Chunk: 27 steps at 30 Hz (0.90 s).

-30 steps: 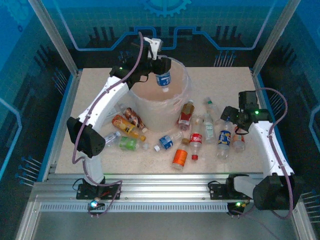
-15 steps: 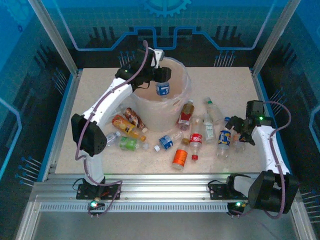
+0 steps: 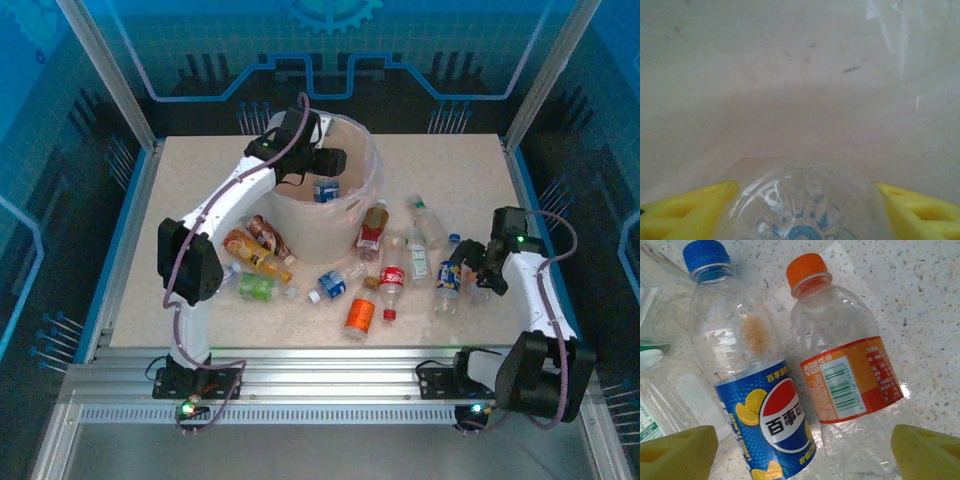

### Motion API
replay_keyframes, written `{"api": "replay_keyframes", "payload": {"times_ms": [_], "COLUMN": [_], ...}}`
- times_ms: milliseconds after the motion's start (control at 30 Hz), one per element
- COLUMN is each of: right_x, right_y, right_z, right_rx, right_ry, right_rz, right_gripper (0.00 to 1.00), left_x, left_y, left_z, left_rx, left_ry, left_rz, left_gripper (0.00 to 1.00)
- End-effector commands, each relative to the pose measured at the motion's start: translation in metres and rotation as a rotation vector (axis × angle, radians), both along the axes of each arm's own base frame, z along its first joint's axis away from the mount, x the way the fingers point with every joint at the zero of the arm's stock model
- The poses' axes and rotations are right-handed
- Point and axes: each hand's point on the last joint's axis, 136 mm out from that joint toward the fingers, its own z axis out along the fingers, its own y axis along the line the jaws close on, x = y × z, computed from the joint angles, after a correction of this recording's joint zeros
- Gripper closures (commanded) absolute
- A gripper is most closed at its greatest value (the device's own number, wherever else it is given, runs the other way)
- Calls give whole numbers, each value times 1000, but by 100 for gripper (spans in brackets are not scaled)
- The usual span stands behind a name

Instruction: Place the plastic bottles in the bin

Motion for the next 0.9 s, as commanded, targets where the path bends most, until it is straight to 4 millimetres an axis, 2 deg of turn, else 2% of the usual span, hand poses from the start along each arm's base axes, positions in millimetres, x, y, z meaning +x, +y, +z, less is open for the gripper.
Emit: {"api": "replay_keyframes", "payload": {"times_ms": [0, 67, 167, 400, 867], "right_x": [-6, -8, -9, -11, -17], "right_y": [-10, -16, -24, -25, -22], "right_z": [-9, -13, -19, -33, -50], "right_rx": [3, 13, 49, 118, 149], "right_ry": [29, 32, 25, 49, 83], "right_rz": [-40, -71, -113, -134, -143], "right_gripper": [13, 15, 15, 17, 17], "left_x": [-1, 0, 0, 1, -16], "left_y": [-3, -2, -3, -1, 6], "left_z": [-6, -7, -6, 10, 75], "left_rx": [20, 22, 24, 19, -81], "left_ry": [8, 9, 5, -24, -113], "left_rz": [0, 0, 0, 7, 32], "left_gripper": [27, 25, 15, 2, 1]}}
